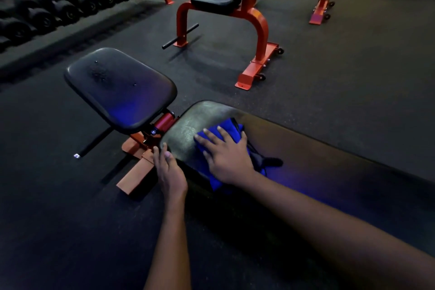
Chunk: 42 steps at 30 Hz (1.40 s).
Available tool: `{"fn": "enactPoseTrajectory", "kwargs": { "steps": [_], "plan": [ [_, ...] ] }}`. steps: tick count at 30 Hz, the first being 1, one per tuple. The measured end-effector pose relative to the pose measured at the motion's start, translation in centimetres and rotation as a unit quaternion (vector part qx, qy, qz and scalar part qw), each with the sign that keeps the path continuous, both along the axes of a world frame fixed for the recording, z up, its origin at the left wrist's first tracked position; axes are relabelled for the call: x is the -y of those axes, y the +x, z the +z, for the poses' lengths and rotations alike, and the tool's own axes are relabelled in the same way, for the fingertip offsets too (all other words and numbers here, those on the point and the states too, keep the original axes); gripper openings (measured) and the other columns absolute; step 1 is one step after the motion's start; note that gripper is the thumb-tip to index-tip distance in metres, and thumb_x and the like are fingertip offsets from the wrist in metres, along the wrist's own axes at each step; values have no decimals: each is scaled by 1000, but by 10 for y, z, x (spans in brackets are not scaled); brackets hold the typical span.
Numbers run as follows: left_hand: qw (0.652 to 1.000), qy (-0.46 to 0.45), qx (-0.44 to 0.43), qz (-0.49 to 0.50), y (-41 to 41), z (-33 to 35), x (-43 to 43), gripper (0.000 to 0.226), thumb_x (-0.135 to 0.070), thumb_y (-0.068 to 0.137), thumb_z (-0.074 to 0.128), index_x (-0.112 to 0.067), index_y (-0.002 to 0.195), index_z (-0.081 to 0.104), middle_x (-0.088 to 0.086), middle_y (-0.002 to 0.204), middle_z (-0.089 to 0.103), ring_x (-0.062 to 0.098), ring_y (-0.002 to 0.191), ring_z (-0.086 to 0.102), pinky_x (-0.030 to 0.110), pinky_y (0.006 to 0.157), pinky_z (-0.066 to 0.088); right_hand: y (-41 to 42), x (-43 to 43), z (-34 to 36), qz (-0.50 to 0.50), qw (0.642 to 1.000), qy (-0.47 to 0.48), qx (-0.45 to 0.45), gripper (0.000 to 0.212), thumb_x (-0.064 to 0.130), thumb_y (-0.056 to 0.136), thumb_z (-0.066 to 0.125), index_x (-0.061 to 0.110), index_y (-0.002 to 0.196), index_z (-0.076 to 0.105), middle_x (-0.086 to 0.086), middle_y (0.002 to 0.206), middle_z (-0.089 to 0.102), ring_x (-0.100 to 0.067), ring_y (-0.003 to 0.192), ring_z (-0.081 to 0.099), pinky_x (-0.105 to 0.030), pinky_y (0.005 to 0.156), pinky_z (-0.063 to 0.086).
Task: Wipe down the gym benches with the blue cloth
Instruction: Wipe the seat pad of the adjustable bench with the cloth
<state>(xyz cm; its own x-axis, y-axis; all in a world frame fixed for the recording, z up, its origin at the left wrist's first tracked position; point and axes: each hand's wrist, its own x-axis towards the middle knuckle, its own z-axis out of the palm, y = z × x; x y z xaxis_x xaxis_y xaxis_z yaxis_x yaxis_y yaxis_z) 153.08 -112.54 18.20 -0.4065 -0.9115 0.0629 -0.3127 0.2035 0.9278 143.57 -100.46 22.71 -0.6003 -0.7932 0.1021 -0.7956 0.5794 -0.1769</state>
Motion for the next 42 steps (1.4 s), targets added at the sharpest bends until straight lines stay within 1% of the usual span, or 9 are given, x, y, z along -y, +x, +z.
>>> {"fn": "enactPoseTrajectory", "kwargs": {
  "steps": [4,8,14,16,20,26,31,38,42],
  "plan": [
    [996,67,-63,16,7,-2,3,45,-25,108,26,-7,148,36,12,158,29,20,147,24,36,122,16,-3,39,9,-6,999,17,28,48,37,101,37,38,148,36,8,160,29,-24,149,20,-70,110,9],
    [995,67,-61,42,2,2,-10,45,-23,108,27,-4,149,35,11,159,25,19,148,21,31,121,14,10,-32,-3,152,987,-44,11,49,38,92,43,43,141,47,13,152,43,-19,141,38,-56,105,28],
    [999,30,27,16,-2,9,-19,49,-24,108,27,-5,153,24,6,164,7,15,151,5,14,110,1,-102,-54,8,-143,987,-16,69,48,33,97,41,44,144,40,14,157,33,-18,142,33,-56,107,30],
    [999,31,40,19,-2,11,-18,50,-26,108,27,-6,153,24,5,164,7,15,151,6,15,111,2,-102,-21,12,-158,985,-22,60,49,30,97,42,40,145,40,10,156,35,-21,140,36,-53,105,33],
    [995,40,56,75,-18,21,-25,53,-29,107,29,-3,153,25,9,164,10,19,151,8,27,118,5,-70,-29,-1,40,998,-42,25,51,34,95,38,41,145,44,13,154,40,-18,142,36,-42,108,37],
    [980,66,105,158,-51,44,-34,63,-37,105,30,4,151,20,20,161,11,40,145,16,46,119,14,-145,-44,19,-125,983,33,132,47,44,99,40,43,146,36,4,151,44,-29,135,44,-49,105,39],
    [969,40,166,179,-59,40,-38,66,-43,103,26,-2,153,15,17,162,10,40,141,21,54,109,33,-148,-54,24,-117,980,50,152,48,52,101,33,45,148,28,-2,148,47,-33,132,47,-46,104,37],
    [959,10,216,184,-65,40,-40,66,-45,102,24,-2,152,19,18,160,15,41,137,29,57,96,42,-199,8,14,-91,958,67,265,45,50,103,31,27,131,57,-12,145,50,-36,133,46,-42,107,35],
    [955,1,229,189,-65,40,-40,62,-42,103,26,-3,152,22,17,160,16,41,137,29,56,97,39,-218,-18,-3,-48,945,36,320,41,55,101,35,24,105,60,-11,118,64,-33,116,56,-42,103,41]
  ]
}}
